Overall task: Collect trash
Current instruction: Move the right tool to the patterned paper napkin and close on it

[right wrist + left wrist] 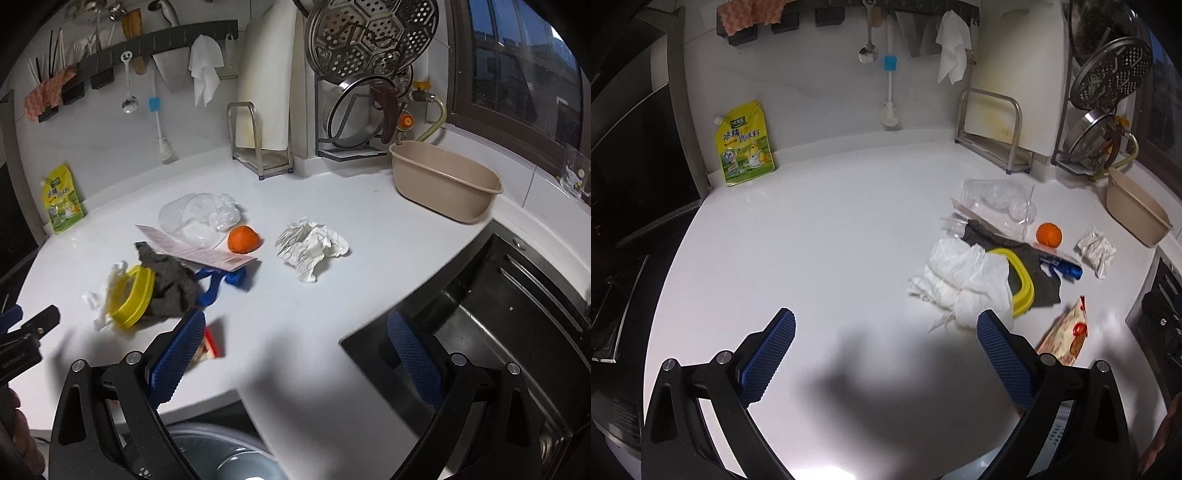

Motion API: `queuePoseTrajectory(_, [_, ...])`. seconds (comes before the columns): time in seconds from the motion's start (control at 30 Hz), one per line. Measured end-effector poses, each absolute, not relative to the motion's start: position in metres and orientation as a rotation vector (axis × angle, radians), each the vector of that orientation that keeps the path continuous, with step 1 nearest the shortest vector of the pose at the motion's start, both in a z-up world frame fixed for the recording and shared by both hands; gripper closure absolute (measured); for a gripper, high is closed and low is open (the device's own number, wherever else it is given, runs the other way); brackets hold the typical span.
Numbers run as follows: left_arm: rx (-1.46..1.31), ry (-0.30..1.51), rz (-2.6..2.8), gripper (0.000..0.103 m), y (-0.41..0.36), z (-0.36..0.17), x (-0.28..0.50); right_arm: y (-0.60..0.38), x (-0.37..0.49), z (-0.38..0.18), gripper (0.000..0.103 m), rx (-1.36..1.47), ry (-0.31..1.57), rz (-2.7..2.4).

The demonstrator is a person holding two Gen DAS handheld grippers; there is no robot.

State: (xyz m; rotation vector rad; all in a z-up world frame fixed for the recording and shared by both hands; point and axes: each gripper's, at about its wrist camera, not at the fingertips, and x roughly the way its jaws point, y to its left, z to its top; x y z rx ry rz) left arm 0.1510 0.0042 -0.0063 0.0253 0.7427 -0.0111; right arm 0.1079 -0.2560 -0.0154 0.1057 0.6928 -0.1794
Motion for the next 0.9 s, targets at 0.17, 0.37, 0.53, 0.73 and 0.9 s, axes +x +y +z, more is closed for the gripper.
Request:
queuePoseTrajectory(0.17, [0.030,0.760,-0.006,0.006,-0.001,-0.011,0.167,-0.275,0.142,-0.021,0.008,0.104,0.720,-0.197])
queuePoseTrajectory(0.37, [0.043,0.767,0.005,0.006,-0.005,-0.017,0.176,-0.298,0.185,-0.032,0.008,0.134,0.769,-0.199])
queuePoseTrajectory(0.53, [0.043,0.773,0.004,0.006,-0.006,-0.019,0.182,-0.304,0.216,-0.042,0.008,0.145,0.805,-0.190])
queuePoseTrajectory(0.73, [0.040,0.773,0.003,0.006,-0.005,-0.019,0.186,-0.302,0.244,-0.057,0.008,0.100,0.858,-0.211])
queuePoseTrajectory(0.9, [0.042,0.777,0.003,0.006,-0.006,-0.020,0.188,-0.304,0.259,-0.067,0.009,0.104,0.905,-0.210])
